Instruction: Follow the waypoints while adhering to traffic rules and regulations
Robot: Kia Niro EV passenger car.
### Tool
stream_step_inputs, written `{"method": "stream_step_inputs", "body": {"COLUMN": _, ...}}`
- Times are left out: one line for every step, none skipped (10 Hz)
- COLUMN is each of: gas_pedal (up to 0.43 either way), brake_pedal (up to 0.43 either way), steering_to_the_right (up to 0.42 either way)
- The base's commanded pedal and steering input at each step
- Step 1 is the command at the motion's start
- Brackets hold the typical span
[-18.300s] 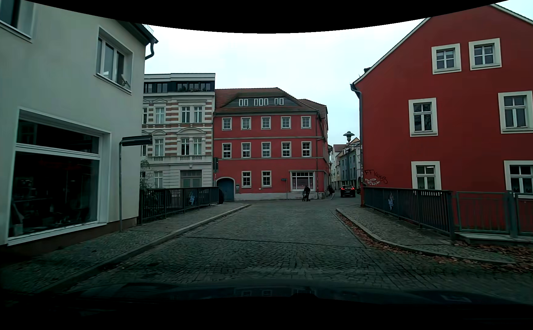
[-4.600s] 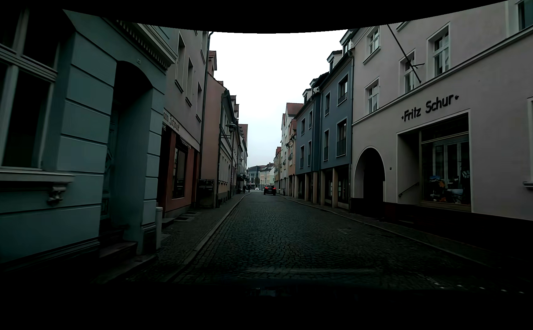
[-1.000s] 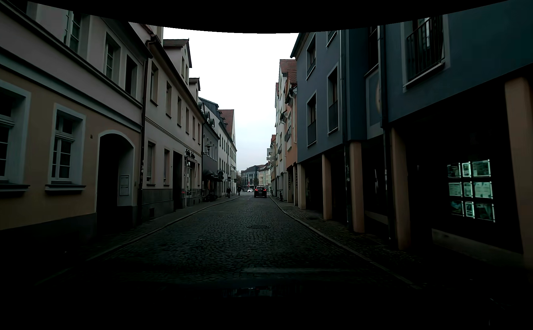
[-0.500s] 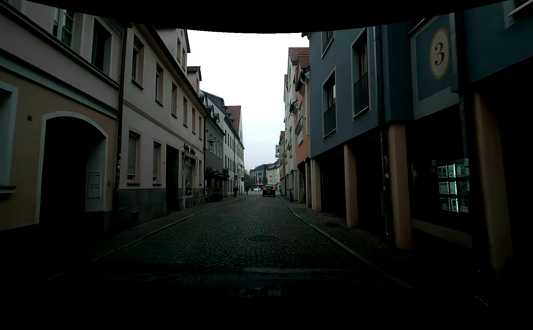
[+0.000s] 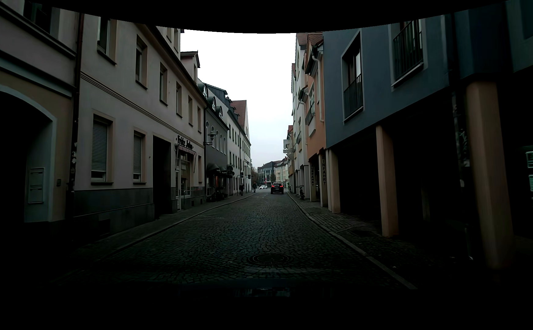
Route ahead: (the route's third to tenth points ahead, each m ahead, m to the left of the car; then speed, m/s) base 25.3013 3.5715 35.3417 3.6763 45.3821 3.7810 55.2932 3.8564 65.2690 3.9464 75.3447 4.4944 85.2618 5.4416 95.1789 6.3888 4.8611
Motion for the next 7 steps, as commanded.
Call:
{"method": "stream_step_inputs", "body": {"gas_pedal": 0.110, "brake_pedal": 0.000, "steering_to_the_right": -0.046}}
{"method": "stream_step_inputs", "body": {"gas_pedal": 0.118, "brake_pedal": 0.000, "steering_to_the_right": -0.041}}
{"method": "stream_step_inputs", "body": {"gas_pedal": 0.118, "brake_pedal": 0.000, "steering_to_the_right": -0.034}}
{"method": "stream_step_inputs", "body": {"gas_pedal": 0.110, "brake_pedal": 0.000, "steering_to_the_right": -0.031}}
{"method": "stream_step_inputs", "body": {"gas_pedal": 0.118, "brake_pedal": 0.000, "steering_to_the_right": -0.038}}
{"method": "stream_step_inputs", "body": {"gas_pedal": 0.118, "brake_pedal": 0.000, "steering_to_the_right": -0.034}}
{"method": "stream_step_inputs", "body": {"gas_pedal": 0.118, "brake_pedal": 0.000, "steering_to_the_right": -0.011}}
